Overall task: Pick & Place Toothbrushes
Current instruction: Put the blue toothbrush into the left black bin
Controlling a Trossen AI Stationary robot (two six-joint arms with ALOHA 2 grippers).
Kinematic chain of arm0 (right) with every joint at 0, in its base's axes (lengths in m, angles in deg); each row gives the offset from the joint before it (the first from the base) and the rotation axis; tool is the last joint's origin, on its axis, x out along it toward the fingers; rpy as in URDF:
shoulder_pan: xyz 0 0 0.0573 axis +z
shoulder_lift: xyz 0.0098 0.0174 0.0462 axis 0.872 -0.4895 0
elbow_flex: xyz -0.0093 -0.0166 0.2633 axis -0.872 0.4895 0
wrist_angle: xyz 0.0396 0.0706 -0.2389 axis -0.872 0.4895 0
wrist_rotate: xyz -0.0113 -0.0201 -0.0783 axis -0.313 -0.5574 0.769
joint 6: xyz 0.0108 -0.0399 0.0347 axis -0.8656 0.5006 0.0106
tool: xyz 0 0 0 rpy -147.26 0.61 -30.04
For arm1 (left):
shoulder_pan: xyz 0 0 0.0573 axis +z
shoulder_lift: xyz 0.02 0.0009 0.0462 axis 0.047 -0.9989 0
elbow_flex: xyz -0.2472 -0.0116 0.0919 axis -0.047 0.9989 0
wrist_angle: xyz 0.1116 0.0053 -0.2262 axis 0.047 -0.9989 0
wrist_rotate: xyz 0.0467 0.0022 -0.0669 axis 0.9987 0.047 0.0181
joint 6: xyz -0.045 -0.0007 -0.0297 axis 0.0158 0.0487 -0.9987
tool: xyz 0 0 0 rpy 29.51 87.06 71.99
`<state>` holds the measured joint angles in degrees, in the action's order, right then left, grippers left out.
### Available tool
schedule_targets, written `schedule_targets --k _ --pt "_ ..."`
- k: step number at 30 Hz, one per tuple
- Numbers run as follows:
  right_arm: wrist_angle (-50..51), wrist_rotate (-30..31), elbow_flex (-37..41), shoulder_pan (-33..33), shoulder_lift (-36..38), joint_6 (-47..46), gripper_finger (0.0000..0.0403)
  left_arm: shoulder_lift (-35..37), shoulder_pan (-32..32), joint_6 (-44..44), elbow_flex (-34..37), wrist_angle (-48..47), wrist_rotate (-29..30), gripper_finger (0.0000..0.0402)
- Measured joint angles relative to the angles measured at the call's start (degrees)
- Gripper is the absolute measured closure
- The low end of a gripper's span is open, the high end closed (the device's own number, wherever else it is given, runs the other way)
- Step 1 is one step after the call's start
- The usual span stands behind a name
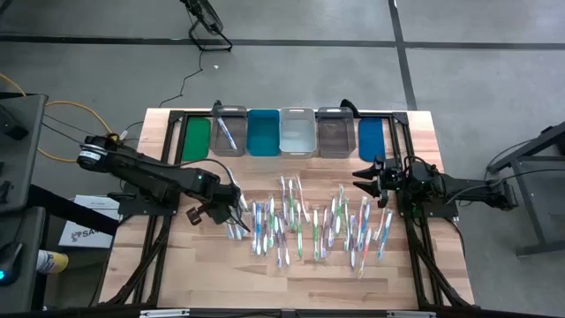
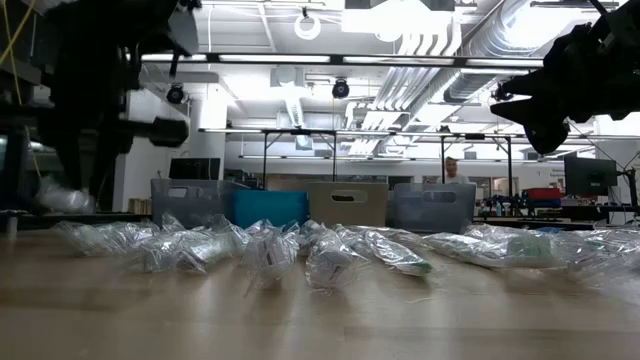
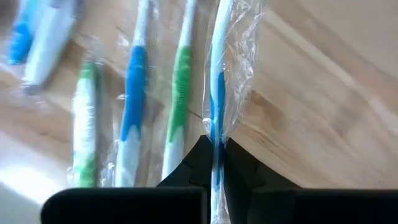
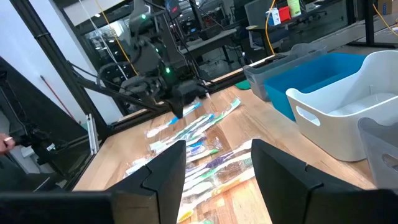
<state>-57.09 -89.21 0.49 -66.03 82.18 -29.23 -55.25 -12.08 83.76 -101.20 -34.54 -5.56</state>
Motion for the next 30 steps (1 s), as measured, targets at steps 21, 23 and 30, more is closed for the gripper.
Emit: schedule_targets --k 21,23,30 --pt "0.0 0.0 0.0 0.0 0.0 0.0 0.0227 1.3 26.0 18.9 -24.7 -2.2 15.4 0.0391" --pt "0.0 0.0 0.0 0.0 0.0 0.0 0.0227 0.6 30.2 22.4 -26.4 -3.6 15.4 0.0391" --pt "0.0 0.0 0.0 0.0 0.0 0.0 0.0227 -3.2 44.4 36.6 -29.1 -5.0 11.6 0.0391"
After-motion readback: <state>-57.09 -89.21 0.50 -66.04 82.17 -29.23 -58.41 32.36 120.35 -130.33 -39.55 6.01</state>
